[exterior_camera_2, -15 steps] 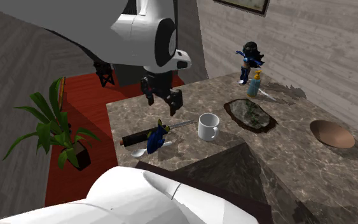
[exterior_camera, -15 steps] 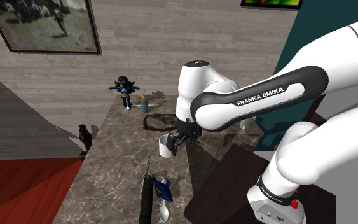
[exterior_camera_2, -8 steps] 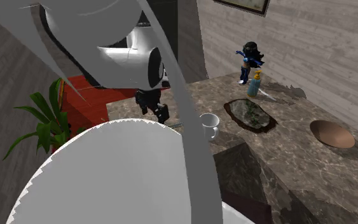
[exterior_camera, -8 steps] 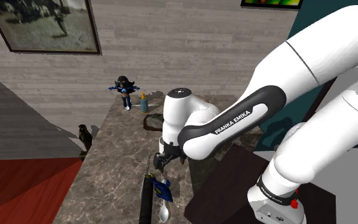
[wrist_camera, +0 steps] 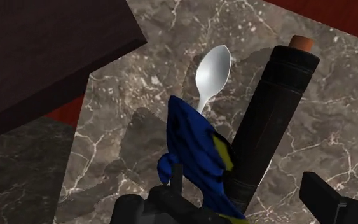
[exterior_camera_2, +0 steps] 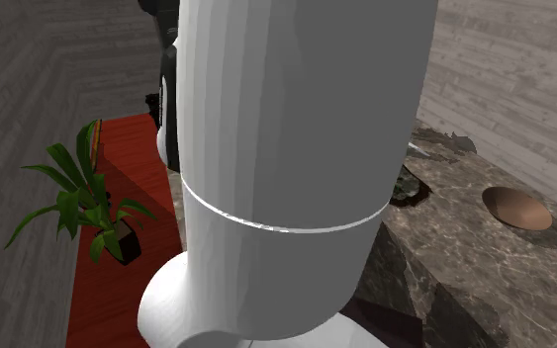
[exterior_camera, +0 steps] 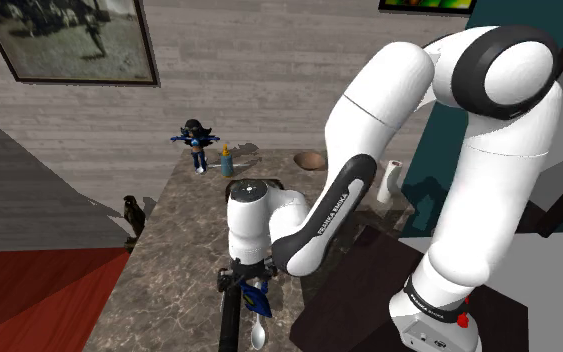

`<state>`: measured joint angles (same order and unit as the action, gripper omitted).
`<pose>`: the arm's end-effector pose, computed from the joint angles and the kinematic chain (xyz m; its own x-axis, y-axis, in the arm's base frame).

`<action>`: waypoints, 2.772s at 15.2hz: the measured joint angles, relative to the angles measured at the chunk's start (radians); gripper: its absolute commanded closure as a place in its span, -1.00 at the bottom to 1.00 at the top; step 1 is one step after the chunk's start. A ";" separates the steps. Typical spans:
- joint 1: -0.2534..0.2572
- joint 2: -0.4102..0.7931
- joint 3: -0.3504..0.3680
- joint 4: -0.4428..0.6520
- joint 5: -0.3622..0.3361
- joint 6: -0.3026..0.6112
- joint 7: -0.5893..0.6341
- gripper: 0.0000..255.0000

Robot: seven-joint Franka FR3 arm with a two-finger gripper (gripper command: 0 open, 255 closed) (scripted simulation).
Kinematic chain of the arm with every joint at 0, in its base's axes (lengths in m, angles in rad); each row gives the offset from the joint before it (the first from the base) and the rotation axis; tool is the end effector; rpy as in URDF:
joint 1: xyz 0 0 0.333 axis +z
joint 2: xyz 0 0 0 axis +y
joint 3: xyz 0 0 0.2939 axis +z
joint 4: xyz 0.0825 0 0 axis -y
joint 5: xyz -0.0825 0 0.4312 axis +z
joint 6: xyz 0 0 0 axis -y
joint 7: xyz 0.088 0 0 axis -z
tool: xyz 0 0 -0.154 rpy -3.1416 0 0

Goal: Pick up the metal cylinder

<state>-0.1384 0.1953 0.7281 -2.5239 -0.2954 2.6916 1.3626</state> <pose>0.3877 0.2924 0.1149 0.8677 -0.4969 0.0150 -0.4962 -0.8675 -0.0349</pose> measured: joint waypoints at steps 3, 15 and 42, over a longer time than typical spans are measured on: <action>0.130 0.156 -0.132 0.099 -0.186 0.023 0.211 -1.00; 0.353 0.384 -0.358 0.270 -0.358 0.122 0.438 -1.00; 0.233 0.233 -0.208 0.197 -0.208 -0.003 0.328 1.00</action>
